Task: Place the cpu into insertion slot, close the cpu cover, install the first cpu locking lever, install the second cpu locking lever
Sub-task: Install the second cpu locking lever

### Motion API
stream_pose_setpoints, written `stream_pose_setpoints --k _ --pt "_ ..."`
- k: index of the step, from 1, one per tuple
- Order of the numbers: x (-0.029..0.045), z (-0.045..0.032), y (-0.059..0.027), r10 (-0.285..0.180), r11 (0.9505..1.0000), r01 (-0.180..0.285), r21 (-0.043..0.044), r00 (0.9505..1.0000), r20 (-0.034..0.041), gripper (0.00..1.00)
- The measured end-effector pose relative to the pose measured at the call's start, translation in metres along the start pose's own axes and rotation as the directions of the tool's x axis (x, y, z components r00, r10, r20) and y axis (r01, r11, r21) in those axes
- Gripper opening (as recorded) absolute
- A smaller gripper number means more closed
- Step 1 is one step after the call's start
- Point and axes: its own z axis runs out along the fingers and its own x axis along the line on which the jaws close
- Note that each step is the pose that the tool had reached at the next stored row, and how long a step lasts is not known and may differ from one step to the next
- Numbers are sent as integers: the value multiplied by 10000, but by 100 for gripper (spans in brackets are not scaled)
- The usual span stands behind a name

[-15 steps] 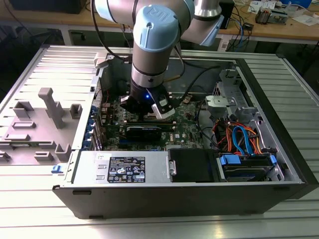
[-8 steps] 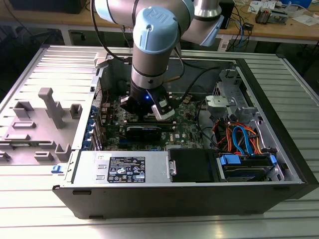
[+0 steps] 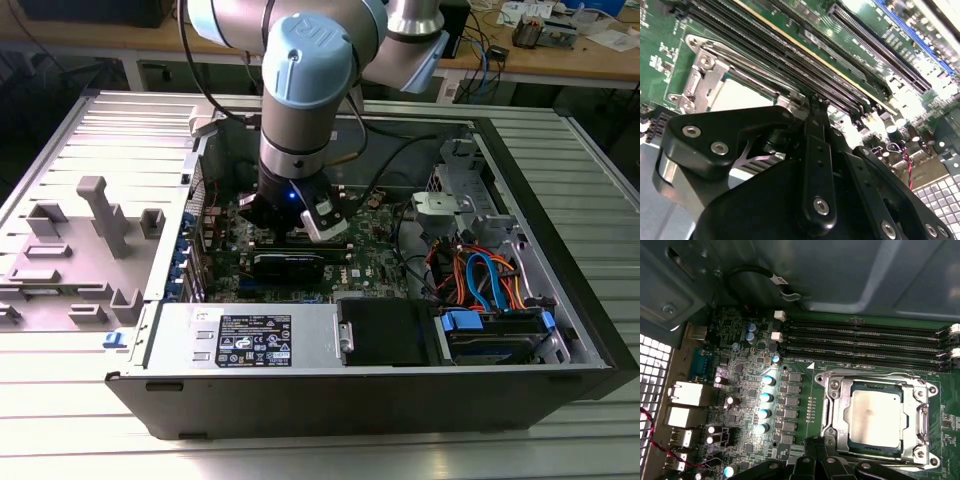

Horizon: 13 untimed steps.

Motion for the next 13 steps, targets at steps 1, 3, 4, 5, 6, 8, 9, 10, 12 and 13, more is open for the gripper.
stream_pose_setpoints --k 1,3,4,5,6,8,9,10,12,13 --pt "3 0 0 -1 10000 1 -3 10000 2 11" --pt "3 0 0 -3 10000 3 -8 10000 5 11" --pt "2 0 1 -3 10000 3 -8 10000 4 11" --pt "2 1 2 -4 10000 4 -9 10000 5 11" --pt "2 -1 5 -3 10000 3 -7 10000 4 11" --pt "2 -11 14 -3 10000 3 -13 10000 7 11" --pt "2 -19 17 -3 10000 3 -12 10000 6 11" --pt "2 -24 19 -4 10000 4 -12 10000 7 11" --pt "4 -25 18 -5 10000 5 -31 10000 9 11" --pt "4 -24 19 -4 10000 4 -44 10000 10 11"
